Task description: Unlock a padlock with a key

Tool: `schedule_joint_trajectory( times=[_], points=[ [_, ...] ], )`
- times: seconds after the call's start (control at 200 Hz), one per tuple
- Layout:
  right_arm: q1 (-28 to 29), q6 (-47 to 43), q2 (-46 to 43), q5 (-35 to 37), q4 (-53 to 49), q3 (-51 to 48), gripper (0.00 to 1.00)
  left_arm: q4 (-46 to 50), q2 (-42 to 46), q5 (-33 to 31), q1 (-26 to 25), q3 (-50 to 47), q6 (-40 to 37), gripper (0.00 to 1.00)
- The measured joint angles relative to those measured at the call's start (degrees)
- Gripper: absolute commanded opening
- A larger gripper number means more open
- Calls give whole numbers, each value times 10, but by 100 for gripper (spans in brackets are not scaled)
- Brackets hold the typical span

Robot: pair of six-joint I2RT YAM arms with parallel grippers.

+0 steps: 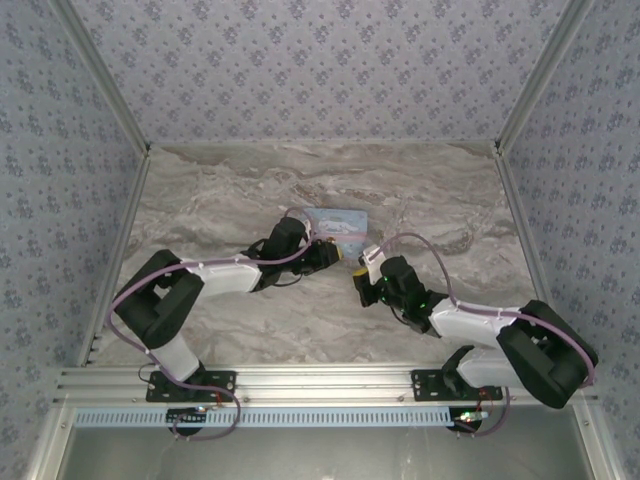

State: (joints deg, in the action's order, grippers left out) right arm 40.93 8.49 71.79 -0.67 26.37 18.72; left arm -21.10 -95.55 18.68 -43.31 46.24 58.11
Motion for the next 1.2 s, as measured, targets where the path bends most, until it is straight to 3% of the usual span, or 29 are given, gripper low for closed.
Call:
schedule_joint_trajectory(
  times=[1.199],
  points=[
    [1,7,55,20,96,5,0,1,14,-1,-3,0,50,21]
  ],
)
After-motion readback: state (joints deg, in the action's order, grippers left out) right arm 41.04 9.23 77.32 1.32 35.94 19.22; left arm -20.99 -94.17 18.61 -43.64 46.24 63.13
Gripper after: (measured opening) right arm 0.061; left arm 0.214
